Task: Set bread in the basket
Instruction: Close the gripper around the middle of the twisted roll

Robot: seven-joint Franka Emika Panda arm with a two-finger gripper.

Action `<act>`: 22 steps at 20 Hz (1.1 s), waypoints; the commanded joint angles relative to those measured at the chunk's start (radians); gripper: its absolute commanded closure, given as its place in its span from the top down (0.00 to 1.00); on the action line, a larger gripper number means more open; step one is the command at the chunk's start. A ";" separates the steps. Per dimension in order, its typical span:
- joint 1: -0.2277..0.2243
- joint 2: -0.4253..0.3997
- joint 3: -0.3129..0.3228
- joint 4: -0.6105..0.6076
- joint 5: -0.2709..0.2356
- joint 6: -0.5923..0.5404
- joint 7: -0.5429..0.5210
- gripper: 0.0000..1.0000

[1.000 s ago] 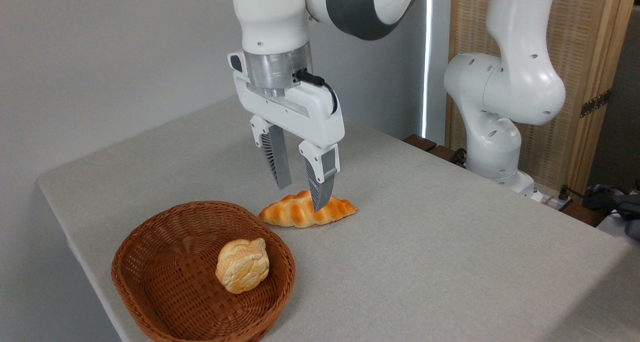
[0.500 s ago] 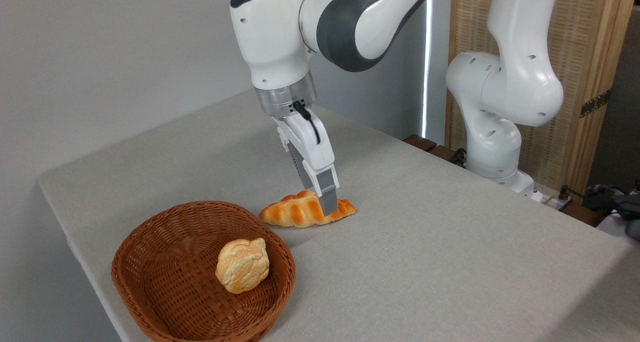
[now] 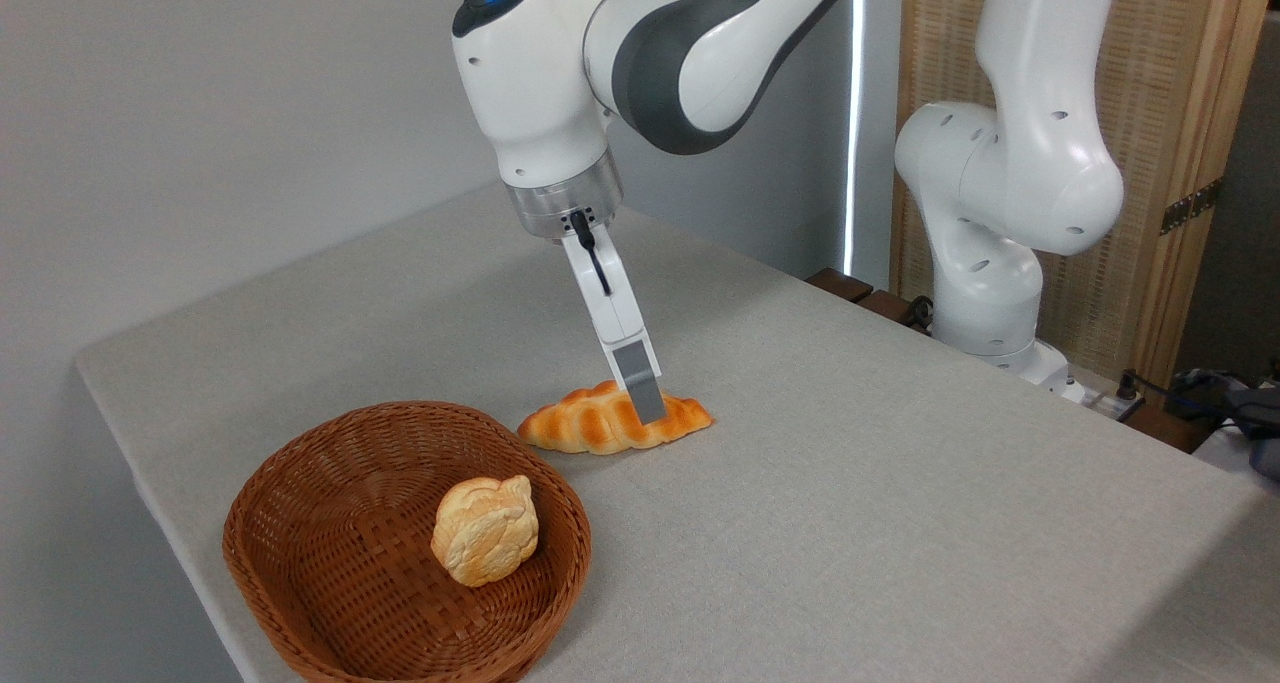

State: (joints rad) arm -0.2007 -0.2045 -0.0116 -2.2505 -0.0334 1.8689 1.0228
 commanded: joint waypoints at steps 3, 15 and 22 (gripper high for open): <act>-0.029 0.013 0.007 -0.004 0.006 -0.005 0.022 1.00; -0.042 0.046 0.007 -0.004 0.033 0.092 0.020 1.00; -0.042 0.048 0.009 -0.006 0.035 0.107 0.020 0.60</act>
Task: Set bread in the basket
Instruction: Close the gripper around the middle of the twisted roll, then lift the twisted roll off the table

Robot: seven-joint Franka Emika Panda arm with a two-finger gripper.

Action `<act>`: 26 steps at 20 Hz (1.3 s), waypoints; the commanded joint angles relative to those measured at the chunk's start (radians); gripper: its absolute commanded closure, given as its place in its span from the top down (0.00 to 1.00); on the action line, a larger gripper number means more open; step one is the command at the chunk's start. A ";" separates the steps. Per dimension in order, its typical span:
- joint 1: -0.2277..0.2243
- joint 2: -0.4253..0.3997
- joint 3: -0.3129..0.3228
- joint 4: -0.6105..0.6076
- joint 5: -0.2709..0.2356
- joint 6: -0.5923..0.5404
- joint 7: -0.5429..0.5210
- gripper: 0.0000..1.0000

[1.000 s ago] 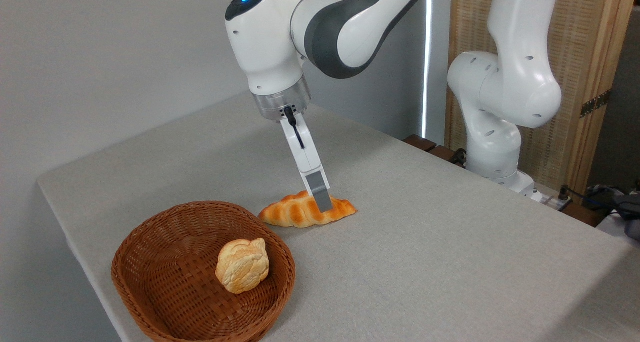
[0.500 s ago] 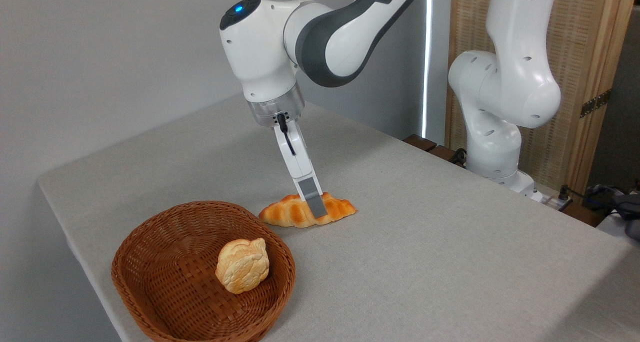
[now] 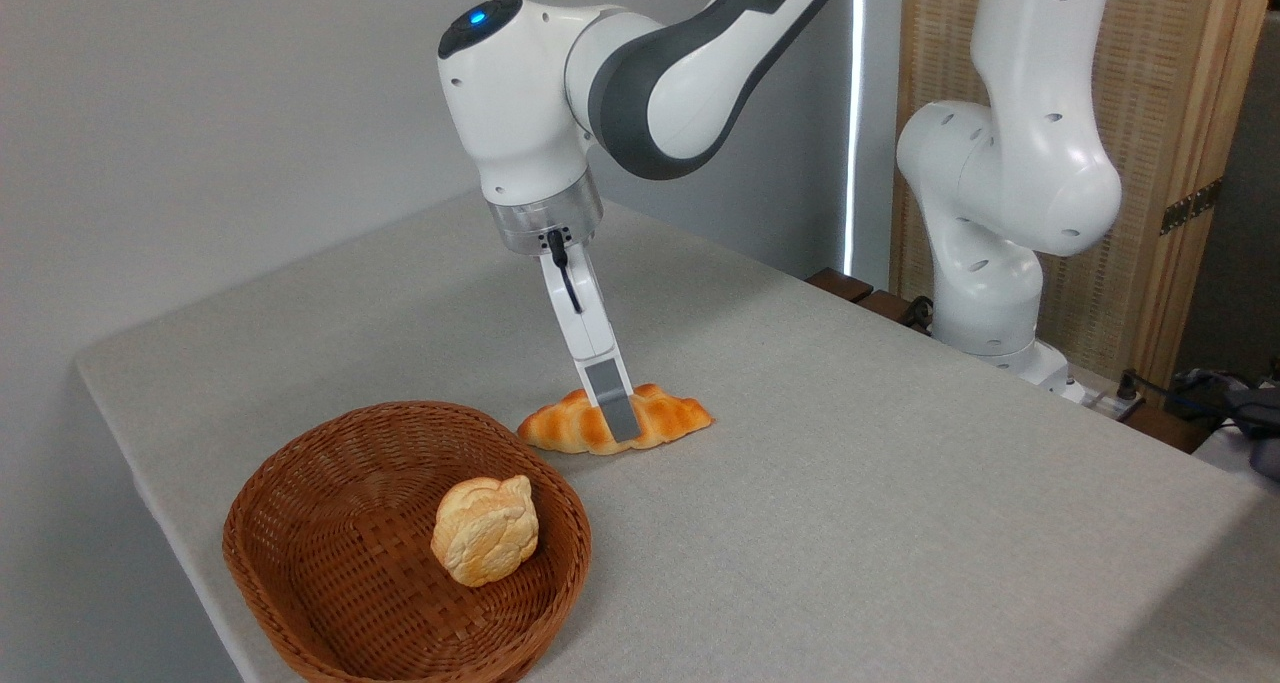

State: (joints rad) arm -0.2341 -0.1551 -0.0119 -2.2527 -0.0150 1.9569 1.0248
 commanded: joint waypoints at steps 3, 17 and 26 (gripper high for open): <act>-0.007 -0.001 0.009 -0.007 0.017 0.019 0.018 0.34; -0.007 -0.004 0.009 -0.010 0.015 0.013 0.017 0.34; -0.007 -0.012 0.010 -0.007 0.017 -0.016 0.012 0.34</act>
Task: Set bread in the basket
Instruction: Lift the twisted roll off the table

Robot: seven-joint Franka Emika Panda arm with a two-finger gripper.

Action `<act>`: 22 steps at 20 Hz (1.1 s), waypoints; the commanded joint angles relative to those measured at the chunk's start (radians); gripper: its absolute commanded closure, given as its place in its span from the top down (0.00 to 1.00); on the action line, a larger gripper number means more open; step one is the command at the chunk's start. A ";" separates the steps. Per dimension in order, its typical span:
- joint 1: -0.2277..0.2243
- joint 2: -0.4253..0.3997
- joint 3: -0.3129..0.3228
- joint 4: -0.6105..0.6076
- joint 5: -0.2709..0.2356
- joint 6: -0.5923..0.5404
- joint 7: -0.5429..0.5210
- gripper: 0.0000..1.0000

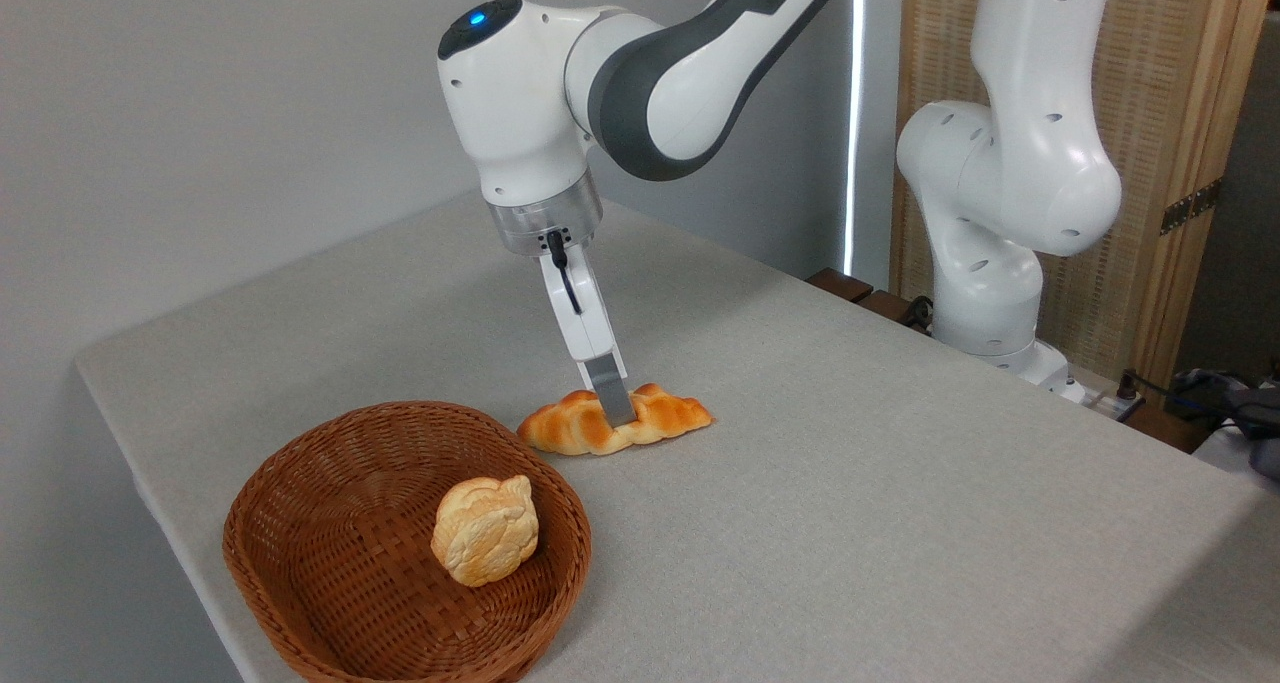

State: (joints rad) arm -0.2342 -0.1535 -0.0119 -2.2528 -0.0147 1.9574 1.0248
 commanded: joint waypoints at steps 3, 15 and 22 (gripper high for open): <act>-0.005 -0.018 0.010 -0.005 0.016 -0.031 0.012 0.34; 0.000 -0.064 0.009 0.006 0.015 -0.097 0.008 0.35; 0.000 -0.075 -0.002 0.068 0.013 -0.130 0.003 0.35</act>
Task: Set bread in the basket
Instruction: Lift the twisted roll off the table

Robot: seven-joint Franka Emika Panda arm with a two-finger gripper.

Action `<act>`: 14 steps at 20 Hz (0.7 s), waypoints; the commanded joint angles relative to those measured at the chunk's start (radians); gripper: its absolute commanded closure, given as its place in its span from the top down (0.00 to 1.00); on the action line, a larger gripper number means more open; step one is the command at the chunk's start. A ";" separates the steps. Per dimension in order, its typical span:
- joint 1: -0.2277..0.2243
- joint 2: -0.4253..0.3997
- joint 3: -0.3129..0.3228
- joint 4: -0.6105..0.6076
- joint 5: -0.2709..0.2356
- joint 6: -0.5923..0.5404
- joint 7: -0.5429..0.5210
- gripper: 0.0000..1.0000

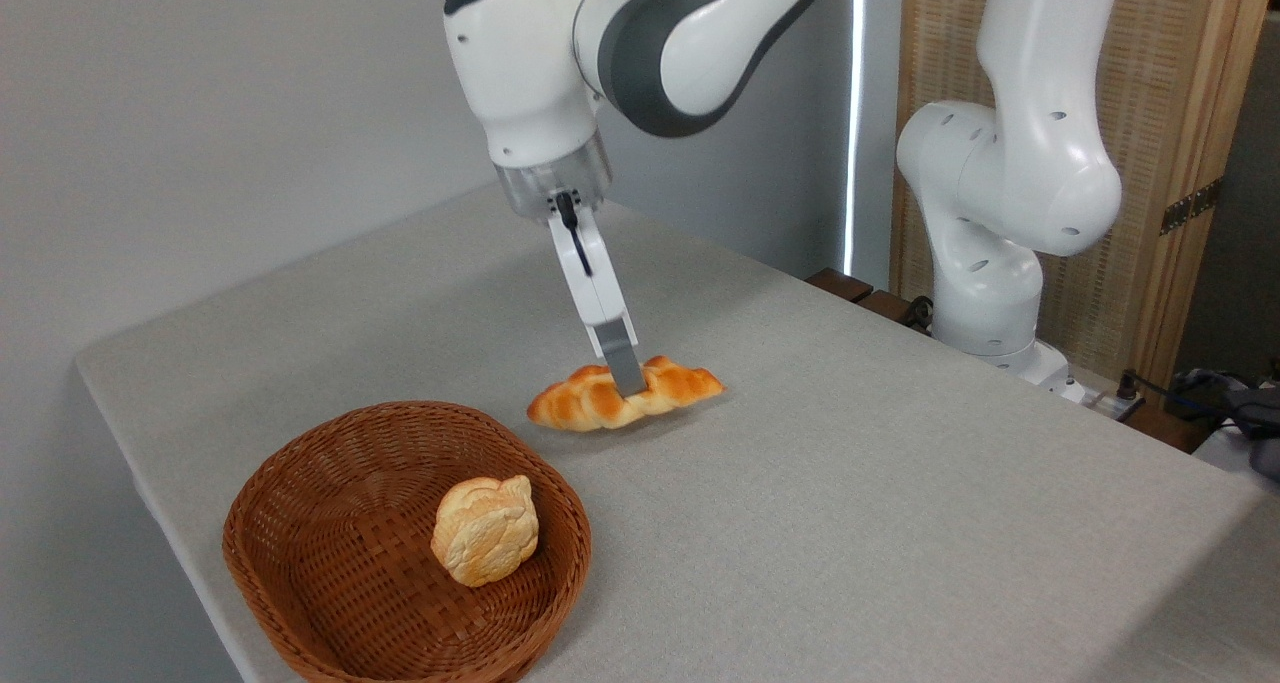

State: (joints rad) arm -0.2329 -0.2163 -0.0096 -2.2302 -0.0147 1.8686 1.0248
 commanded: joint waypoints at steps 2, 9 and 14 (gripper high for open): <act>-0.002 -0.012 -0.003 0.075 0.004 -0.042 0.004 0.35; 0.001 -0.002 0.011 0.170 -0.011 -0.011 0.009 0.37; 0.003 0.032 0.043 0.193 -0.069 0.073 0.003 0.36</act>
State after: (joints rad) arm -0.2291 -0.2214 0.0031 -2.0692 -0.0347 1.8914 1.0244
